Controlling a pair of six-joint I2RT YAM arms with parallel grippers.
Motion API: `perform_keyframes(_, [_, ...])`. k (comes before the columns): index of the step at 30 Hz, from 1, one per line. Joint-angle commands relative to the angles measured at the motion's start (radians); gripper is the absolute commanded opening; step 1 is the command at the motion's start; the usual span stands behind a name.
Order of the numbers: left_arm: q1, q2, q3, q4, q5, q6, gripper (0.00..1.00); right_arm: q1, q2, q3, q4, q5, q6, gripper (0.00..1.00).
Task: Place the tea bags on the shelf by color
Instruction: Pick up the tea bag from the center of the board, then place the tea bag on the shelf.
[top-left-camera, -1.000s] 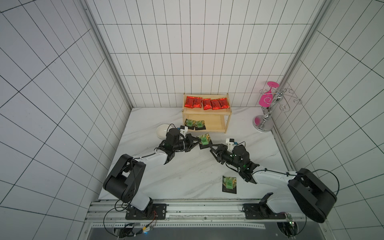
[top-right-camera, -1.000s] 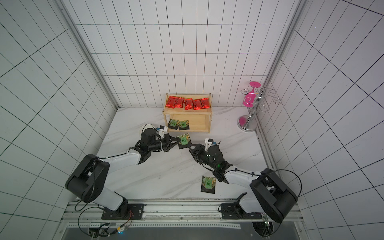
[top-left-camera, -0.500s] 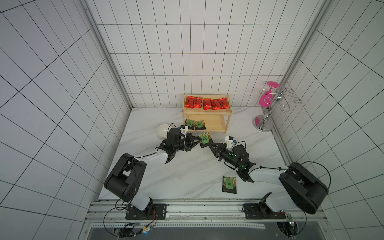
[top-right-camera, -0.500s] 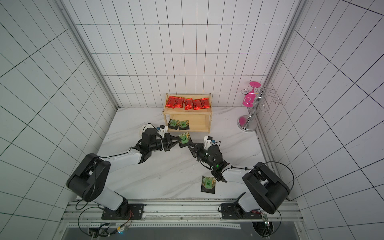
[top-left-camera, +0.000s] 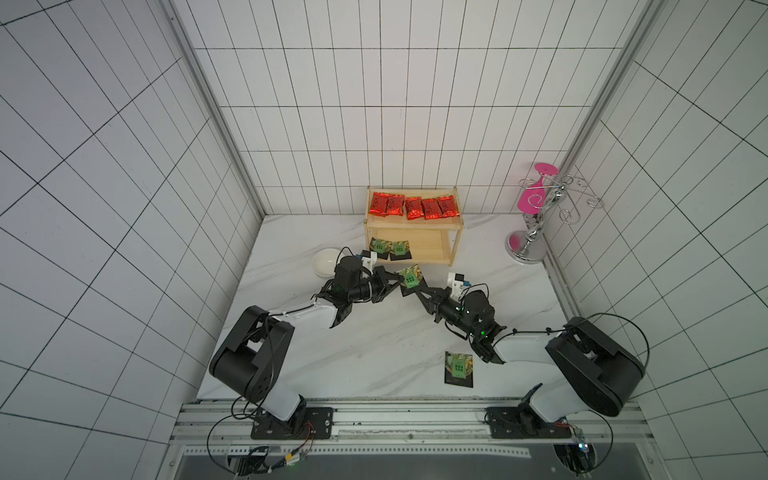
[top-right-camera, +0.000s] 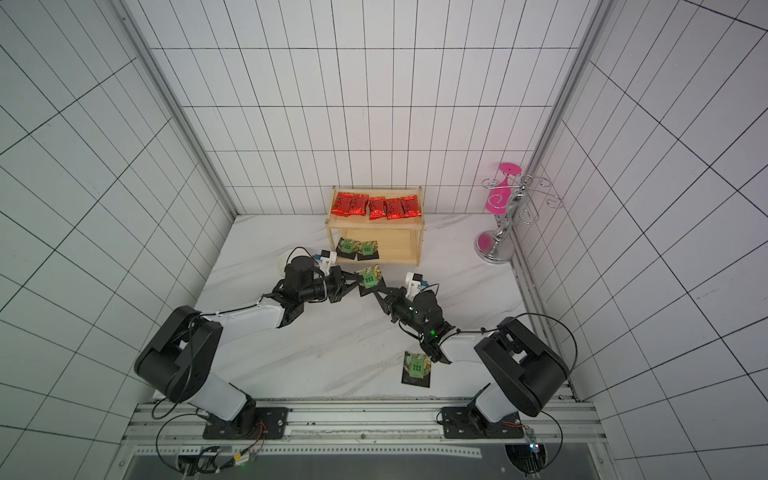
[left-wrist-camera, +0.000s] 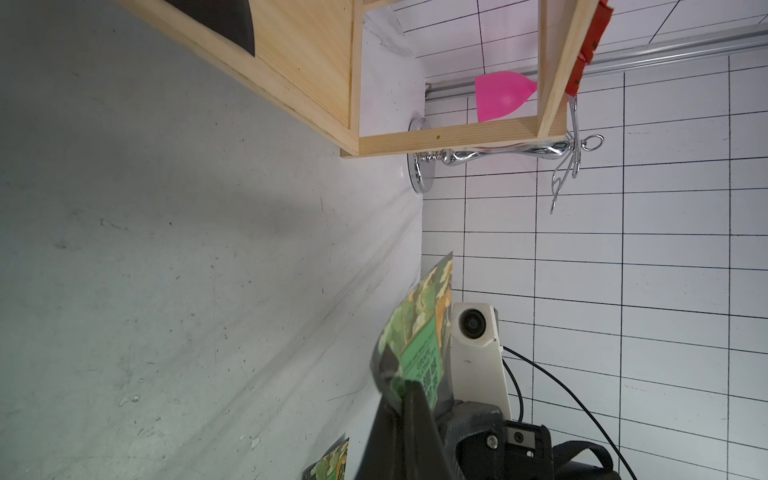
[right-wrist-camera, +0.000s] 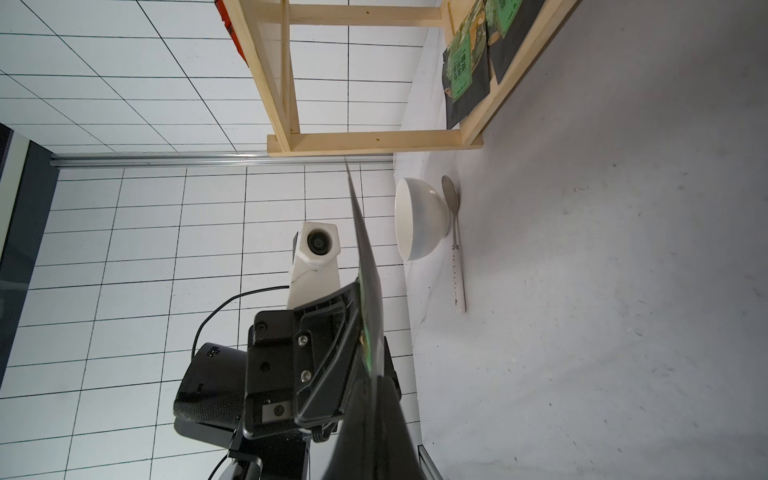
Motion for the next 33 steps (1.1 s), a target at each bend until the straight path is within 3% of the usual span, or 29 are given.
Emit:
perform_keyframes(1, [-0.008,-0.008,0.025,-0.024,-0.007,0.023,0.05,0.004,-0.006,0.005,0.013,0.025,-0.037,0.00])
perform_keyframes(2, [-0.004,-0.021,0.029,-0.050,-0.015,0.032,0.17,0.001,-0.006,0.004,0.006,0.026,-0.048,0.00])
perform_keyframes(4, [0.001,-0.047,0.036,-0.094,-0.024,0.064,0.31,-0.011,0.003,0.007,-0.008,0.027,-0.076,0.00])
perform_keyframes(6, [0.008,-0.079,0.050,-0.164,-0.048,0.107,0.52,-0.032,0.027,0.021,-0.008,0.023,-0.120,0.00])
perform_keyframes(9, [0.029,-0.111,0.066,-0.244,-0.066,0.151,0.65,-0.066,0.084,0.058,0.003,0.012,-0.179,0.00])
perform_keyframes(13, [0.085,-0.157,0.061,-0.340,-0.064,0.191,0.66,-0.116,0.187,0.131,0.045,-0.026,-0.232,0.00])
perform_keyframes(24, [0.199,-0.355,-0.002,-0.578,-0.083,0.306,0.66,-0.195,0.443,0.344,0.165,0.025,-0.290,0.00])
perform_keyframes(33, [0.248,-0.378,-0.015,-0.604,-0.048,0.328,0.66,-0.231,0.582,0.480,0.155,0.065,-0.253,0.00])
